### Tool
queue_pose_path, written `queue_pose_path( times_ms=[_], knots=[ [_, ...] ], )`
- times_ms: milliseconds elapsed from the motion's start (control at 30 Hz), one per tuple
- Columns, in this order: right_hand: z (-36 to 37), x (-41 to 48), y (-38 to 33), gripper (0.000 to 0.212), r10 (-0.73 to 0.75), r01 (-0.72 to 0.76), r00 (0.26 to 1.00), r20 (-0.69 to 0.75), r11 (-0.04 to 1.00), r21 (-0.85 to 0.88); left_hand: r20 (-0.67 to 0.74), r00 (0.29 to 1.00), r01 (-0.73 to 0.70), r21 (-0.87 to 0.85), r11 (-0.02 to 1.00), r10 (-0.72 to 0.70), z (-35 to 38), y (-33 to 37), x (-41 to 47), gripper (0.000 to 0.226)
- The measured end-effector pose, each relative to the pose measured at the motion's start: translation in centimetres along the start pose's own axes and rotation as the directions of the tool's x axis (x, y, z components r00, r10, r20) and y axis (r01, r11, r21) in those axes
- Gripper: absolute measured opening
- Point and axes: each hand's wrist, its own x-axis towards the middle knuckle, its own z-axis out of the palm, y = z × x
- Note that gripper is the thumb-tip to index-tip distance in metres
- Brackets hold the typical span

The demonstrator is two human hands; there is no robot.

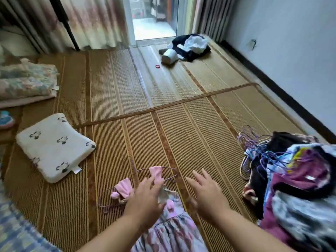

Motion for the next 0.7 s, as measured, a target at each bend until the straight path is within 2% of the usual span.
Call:
queue_pose_path(
  times_ms=[133,233,433,600,700],
  knots=[
    [-6.3,-5.8,2.5,0.061,0.059,-0.062,0.996,-0.062,0.997,-0.048,-0.036,0.987,-0.153,0.056,0.987,0.155,-3.1,7.7,-2.3,0.065],
    [-9.7,-9.8,5.3,0.058,0.158,-0.161,0.984,-0.082,0.986,-0.034,-0.038,0.971,-0.232,0.057,0.971,0.235,-4.0,13.2,-3.5,0.067],
    [-14.3,-16.7,14.3,0.053,0.343,-0.349,0.927,-0.152,0.937,-0.018,-0.022,0.961,-0.276,-0.085,0.957,0.275,-1.4,23.8,-4.3,0.06],
    [-17.2,-19.2,25.0,0.059,0.422,-0.429,0.896,-0.138,0.903,-0.024,0.057,0.958,-0.28,-0.049,0.959,0.282,3.2,32.1,-2.6,0.056],
    [-18.4,-18.2,31.8,0.059,0.415,-0.417,0.907,-0.073,0.909,-0.015,0.108,0.97,-0.221,0.002,0.975,0.22,5.9,36.2,-0.1,0.057]
  ],
)
